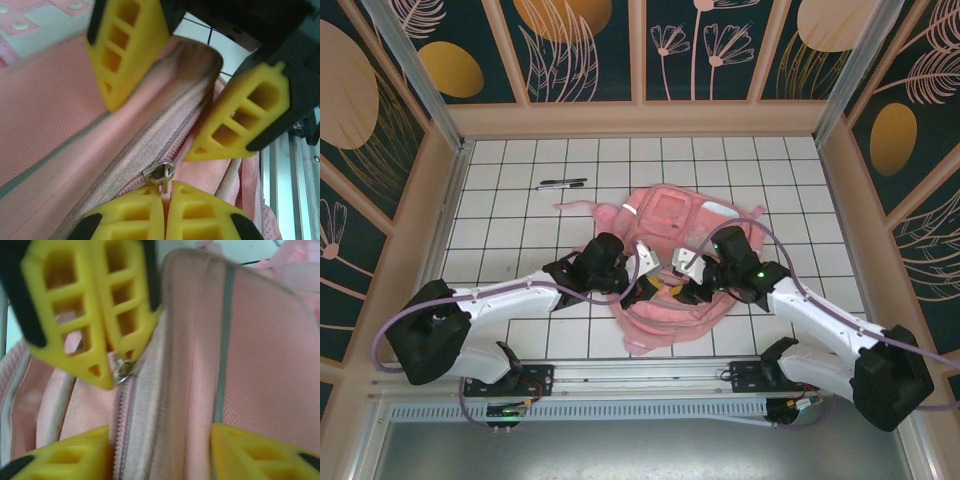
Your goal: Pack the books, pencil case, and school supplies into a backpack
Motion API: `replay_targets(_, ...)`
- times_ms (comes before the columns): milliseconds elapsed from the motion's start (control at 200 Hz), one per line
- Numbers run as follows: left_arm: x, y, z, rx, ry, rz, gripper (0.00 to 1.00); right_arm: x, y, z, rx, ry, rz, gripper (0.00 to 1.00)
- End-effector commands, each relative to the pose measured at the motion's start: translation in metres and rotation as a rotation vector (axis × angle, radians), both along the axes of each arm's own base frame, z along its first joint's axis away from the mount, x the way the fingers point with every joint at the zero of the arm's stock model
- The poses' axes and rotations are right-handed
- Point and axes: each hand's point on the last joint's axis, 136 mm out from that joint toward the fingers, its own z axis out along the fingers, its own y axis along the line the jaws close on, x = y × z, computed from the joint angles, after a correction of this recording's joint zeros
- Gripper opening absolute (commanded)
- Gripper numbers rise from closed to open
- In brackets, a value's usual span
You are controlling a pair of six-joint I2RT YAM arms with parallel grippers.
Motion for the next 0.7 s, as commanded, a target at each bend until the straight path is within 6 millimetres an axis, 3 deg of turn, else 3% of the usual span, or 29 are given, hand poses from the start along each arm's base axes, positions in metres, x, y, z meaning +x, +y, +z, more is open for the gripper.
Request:
replay_targets(0,0.022,-0.001,0.032,-0.079,-0.084,0.071,0.0,-0.011,-0.014,-0.018,-0.119,0.014,0.05,0.25)
replay_targets(85,0.035,0.017,0.02,-0.036,-0.09,0.139,0.0,-0.007,-0.027,-0.02,-0.162,-0.035,0.034,0.0)
replay_targets(235,0.057,0.051,0.01,0.017,-0.158,0.223,0.0,-0.007,-0.06,-0.038,-0.306,-0.116,0.027,0.0)
replay_targets(415,0.06,0.06,-0.016,0.172,-0.191,0.171,0.0,-0.012,-0.082,-0.053,-0.387,-0.192,0.031,0.0)
replay_targets(430,0.059,0.06,-0.018,0.175,-0.187,0.16,0.0,-0.012,-0.08,-0.05,-0.372,-0.188,0.02,0.06)
replay_targets(470,0.055,0.055,-0.018,0.162,-0.166,0.131,0.0,-0.014,-0.07,-0.04,-0.291,-0.152,0.001,0.39)
replay_targets(505,0.048,0.047,-0.014,0.12,-0.14,0.087,0.0,-0.023,-0.056,-0.025,-0.185,-0.083,0.014,0.55)
replay_targets(555,0.037,0.033,-0.001,0.044,-0.121,0.037,0.0,-0.036,-0.036,-0.002,-0.047,0.001,0.063,0.63)
replay_targets(606,0.028,0.02,0.014,-0.025,-0.13,-0.004,0.0,-0.033,-0.02,0.018,0.06,0.074,0.043,0.66)
replay_targets(696,0.014,-0.001,0.036,-0.099,-0.149,-0.066,0.0,-0.019,-0.006,0.029,0.118,0.135,-0.004,0.67)
